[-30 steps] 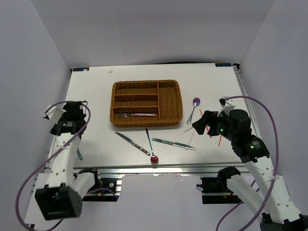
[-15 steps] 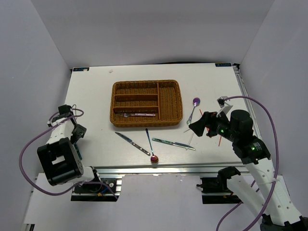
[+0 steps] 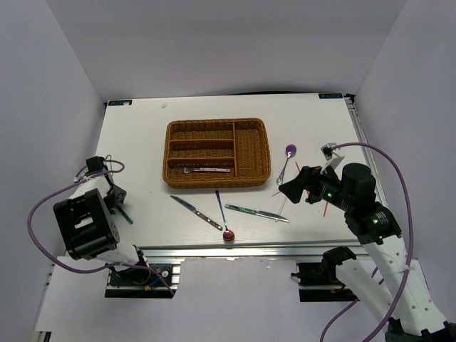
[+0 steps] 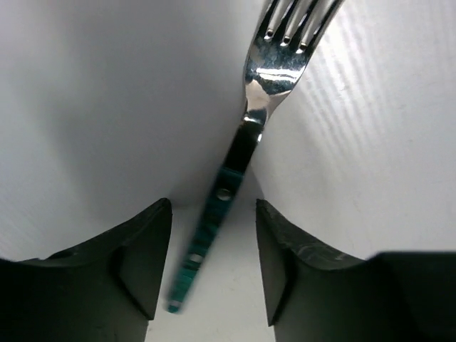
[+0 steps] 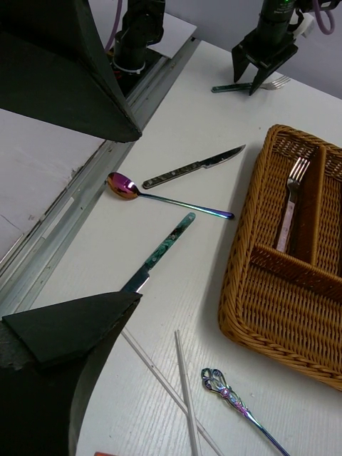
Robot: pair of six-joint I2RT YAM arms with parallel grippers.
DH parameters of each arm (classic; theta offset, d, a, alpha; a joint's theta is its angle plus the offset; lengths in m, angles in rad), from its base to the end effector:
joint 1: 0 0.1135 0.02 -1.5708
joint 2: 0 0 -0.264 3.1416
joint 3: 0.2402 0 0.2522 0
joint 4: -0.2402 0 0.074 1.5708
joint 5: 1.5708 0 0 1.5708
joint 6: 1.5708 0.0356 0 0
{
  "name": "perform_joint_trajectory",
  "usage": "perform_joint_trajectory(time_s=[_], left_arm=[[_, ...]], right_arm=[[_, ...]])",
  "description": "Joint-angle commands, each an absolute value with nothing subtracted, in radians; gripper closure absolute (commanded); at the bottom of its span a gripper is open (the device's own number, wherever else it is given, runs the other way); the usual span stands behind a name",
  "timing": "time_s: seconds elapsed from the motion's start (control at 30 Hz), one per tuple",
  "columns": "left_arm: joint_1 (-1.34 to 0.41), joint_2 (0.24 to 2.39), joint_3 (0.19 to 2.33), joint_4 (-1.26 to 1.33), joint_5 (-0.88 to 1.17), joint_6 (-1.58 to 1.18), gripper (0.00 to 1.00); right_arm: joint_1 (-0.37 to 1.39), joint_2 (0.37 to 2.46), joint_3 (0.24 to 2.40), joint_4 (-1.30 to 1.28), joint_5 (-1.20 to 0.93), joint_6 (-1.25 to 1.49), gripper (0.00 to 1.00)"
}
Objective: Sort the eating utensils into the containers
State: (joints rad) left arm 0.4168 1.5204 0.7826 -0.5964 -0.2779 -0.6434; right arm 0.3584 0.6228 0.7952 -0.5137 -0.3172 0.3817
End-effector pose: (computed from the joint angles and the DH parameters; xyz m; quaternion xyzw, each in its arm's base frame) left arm 0.2280 0.1116 0.1516 -0.5113 0.8402 0.1234 0.1317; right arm 0.1255 0.0589 0.3325 -0.0817 0.8077 0.3263 0.4843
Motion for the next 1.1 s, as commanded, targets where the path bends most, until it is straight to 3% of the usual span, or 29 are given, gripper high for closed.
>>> perform_joint_trajectory(time_s=[0.0,0.23,0.33,0.4,0.57,0.93,1.07], left_arm=[[0.42,1.614,0.696,-0.525,-0.239,-0.623,0.41],[0.42,1.598,0.669,-0.476,-0.173,-0.617,0.58],[0.417,1.588,0.623,-0.434,-0.132,-0.635,0.77],[0.408,1.588,0.597,-0.399,-0.111,-0.656,1.0],[0.387,1.485,0.525,-0.356,-0.075,-0.713,1.0],[0.292,0.949,0.614,-0.465,-0.081,-0.876,1.0],[0.227,0.835,0.603,-0.376,-0.034,-0.971,1.0]], right_arm=[[0.357,0.626,0.808,-0.479,-0.322,0.379,0.11],[0.356,0.641,0.827,-0.495,-0.295,0.376,0.11],[0.357,0.643,0.828,-0.505,-0.281,0.376,0.11],[0.356,0.643,0.836,-0.512,-0.27,0.368,0.11],[0.357,0.641,0.856,-0.546,-0.227,0.357,0.11],[0.356,0.653,0.868,-0.549,-0.18,0.368,0.11],[0.356,0.652,0.854,-0.545,-0.134,0.365,0.11]])
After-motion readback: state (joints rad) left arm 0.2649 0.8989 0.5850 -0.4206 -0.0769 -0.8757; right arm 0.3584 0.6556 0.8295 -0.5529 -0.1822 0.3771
